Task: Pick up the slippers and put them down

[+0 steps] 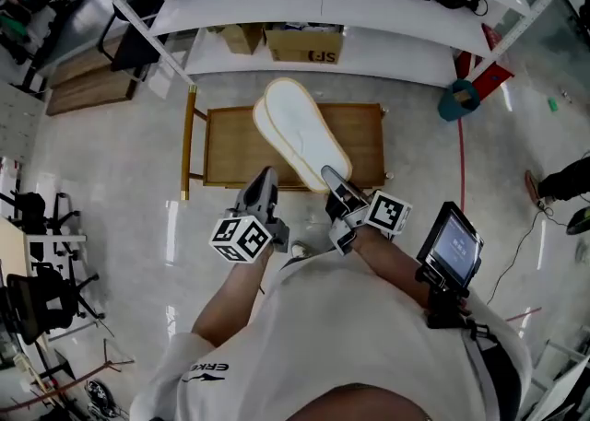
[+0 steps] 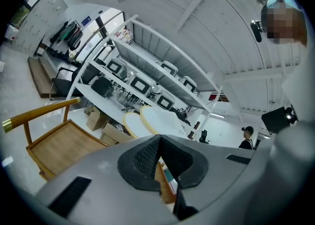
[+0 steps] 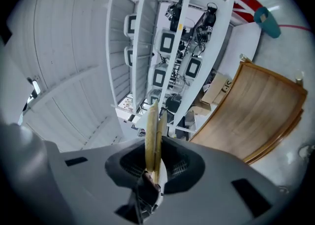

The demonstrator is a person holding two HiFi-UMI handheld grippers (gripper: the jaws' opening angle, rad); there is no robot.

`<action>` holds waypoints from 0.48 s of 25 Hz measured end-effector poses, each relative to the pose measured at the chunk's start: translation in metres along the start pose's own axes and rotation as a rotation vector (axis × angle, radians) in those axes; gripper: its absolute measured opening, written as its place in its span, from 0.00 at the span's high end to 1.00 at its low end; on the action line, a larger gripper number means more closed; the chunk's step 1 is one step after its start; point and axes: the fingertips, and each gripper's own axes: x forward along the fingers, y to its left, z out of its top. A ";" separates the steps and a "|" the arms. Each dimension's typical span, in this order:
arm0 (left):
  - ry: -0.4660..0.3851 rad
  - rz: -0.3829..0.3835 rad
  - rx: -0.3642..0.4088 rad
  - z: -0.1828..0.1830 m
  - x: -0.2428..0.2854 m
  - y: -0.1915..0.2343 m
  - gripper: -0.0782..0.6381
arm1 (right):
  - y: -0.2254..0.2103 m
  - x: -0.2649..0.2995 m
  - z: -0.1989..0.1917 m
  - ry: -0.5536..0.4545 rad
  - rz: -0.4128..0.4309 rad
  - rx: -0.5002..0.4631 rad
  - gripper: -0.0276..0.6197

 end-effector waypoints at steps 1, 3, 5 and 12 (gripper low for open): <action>0.011 -0.014 0.000 -0.003 -0.001 0.000 0.89 | -0.002 -0.004 -0.001 -0.021 -0.010 -0.001 0.86; 0.036 -0.041 -0.001 -0.010 0.000 -0.001 0.89 | -0.009 -0.013 -0.002 -0.063 -0.034 0.004 0.86; 0.064 -0.066 -0.003 -0.018 0.000 -0.002 0.89 | -0.015 -0.021 -0.005 -0.099 -0.055 0.015 0.86; 0.133 -0.106 -0.007 -0.046 0.001 -0.006 0.89 | -0.038 -0.046 -0.009 -0.171 -0.108 0.040 0.86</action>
